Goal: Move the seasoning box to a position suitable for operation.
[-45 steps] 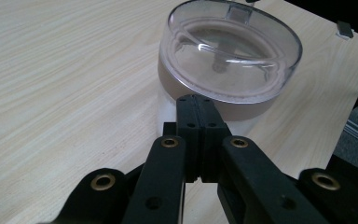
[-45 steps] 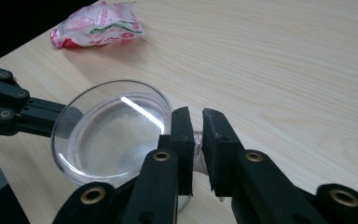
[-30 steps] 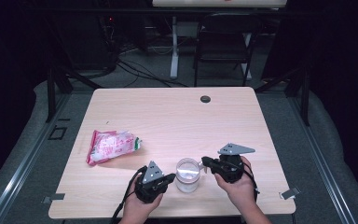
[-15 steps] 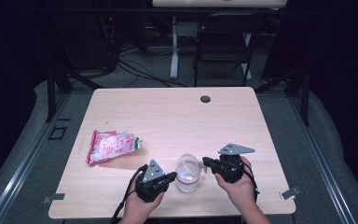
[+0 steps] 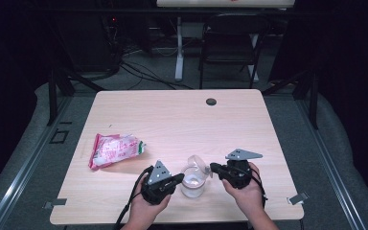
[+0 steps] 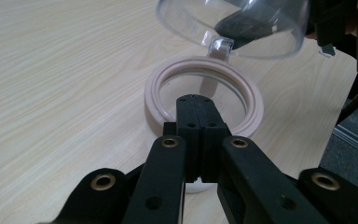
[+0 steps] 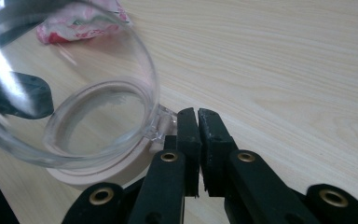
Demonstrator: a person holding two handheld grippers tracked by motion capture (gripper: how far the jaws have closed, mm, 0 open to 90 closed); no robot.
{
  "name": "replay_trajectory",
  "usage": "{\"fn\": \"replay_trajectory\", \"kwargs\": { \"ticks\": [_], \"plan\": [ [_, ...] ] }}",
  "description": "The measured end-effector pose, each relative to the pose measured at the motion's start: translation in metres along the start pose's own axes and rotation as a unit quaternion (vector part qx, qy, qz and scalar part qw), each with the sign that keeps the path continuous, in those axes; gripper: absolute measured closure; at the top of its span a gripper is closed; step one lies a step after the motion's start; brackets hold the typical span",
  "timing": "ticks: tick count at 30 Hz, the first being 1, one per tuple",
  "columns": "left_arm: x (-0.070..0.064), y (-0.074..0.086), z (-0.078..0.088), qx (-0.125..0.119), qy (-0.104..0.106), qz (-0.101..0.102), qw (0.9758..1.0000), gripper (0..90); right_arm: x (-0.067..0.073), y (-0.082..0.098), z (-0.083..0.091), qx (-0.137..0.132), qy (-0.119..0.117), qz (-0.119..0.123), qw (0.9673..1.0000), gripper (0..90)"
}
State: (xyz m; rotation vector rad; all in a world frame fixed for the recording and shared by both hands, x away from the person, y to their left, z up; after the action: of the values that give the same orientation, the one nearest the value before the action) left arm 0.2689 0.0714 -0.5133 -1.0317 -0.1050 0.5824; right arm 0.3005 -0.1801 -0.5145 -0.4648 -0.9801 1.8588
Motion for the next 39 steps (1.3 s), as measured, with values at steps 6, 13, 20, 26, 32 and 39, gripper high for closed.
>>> {"fn": "replay_trajectory", "kwargs": {
  "ticks": [6,13,20,26,32,39],
  "plan": [
    [-0.003,-0.005,-0.003,-0.004,0.003,-0.004,1.0,90.0,0.0,0.0,0.0,0.001,0.002,0.002,1.0,86.9],
    [-0.003,-0.007,0.0,-0.003,0.002,-0.003,1.0,90.0,0.0,0.0,0.005,-0.003,0.0,0.006,1.0,83.4],
    [-0.004,-0.014,0.003,-0.007,0.007,-0.006,0.9999,90.0,0.008,0.001,0.022,-0.014,-0.012,0.031,0.9993,73.5],
    [-0.005,-0.022,0.004,-0.007,0.006,-0.008,0.9999,88.5,0.02,0.005,0.035,-0.021,-0.028,0.056,0.9978,63.5],
    [-0.007,-0.028,0.005,-0.008,0.004,-0.007,0.9999,83.7,0.03,0.006,0.044,-0.029,-0.037,0.07,0.9964,55.8],
    [-0.007,-0.036,0.006,-0.01,0.003,-0.01,0.9999,69.1,0.044,0.003,0.043,-0.041,-0.022,0.115,0.9923,47.0]
  ]
}}
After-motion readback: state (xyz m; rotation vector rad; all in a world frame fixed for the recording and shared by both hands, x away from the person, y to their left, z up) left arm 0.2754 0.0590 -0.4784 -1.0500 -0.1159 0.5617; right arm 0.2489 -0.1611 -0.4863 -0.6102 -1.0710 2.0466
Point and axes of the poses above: each handheld gripper's, and its own axes: z roughly backward along the jaws, y roughly out of its underside, x roughly to its left, the point moved 1 cm from there along -z, roughly forward along the jaws, and after that the axes turned 10 degrees about y, right-handed, at the moved point
